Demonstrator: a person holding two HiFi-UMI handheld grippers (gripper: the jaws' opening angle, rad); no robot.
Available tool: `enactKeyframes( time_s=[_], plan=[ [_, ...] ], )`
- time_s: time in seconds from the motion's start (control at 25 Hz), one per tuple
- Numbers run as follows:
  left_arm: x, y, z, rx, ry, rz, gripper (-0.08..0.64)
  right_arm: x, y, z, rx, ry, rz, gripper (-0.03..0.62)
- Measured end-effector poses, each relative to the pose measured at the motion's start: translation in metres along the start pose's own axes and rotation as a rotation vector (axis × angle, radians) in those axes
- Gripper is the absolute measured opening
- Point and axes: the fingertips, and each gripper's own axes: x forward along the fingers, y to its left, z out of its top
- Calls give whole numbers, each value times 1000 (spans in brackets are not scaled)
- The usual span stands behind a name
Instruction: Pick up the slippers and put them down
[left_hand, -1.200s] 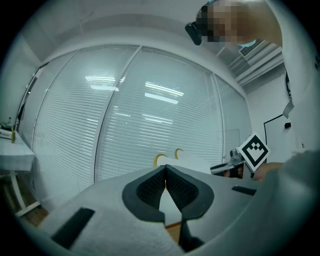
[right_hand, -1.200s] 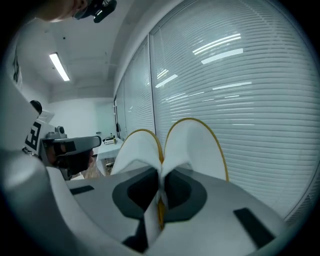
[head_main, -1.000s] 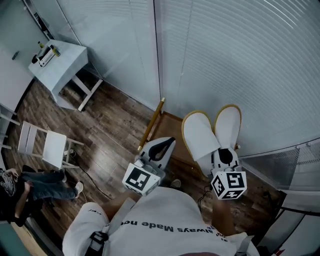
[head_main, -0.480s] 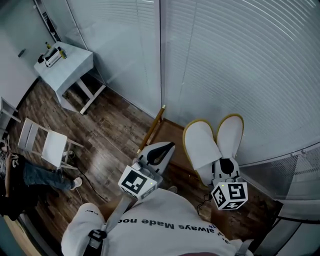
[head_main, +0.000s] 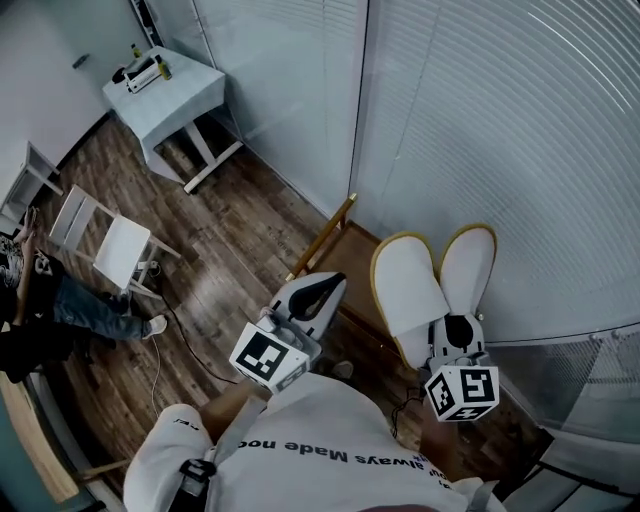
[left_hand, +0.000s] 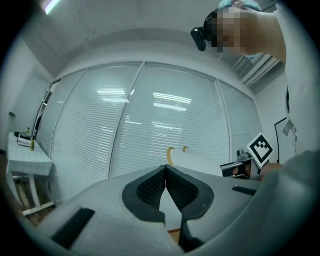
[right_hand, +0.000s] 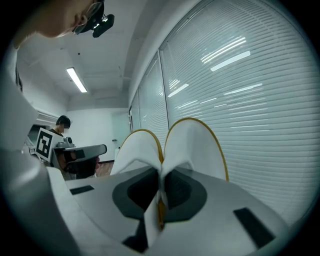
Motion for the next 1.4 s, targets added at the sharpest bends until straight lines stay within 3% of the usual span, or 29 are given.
enactKeyframes(
  time_s=[0.24, 0.56, 1.4],
  plan=[
    [-32, 13, 17, 7, -40, 83, 11, 7, 27, 9, -17, -12, 71, 26],
    [-86, 54, 6, 8, -45, 223, 11, 53, 89, 4, -64, -15, 228, 26],
    [-357, 233, 34, 24, -74, 624, 11, 169, 432, 5, -174, 17, 653, 26]
  ],
)
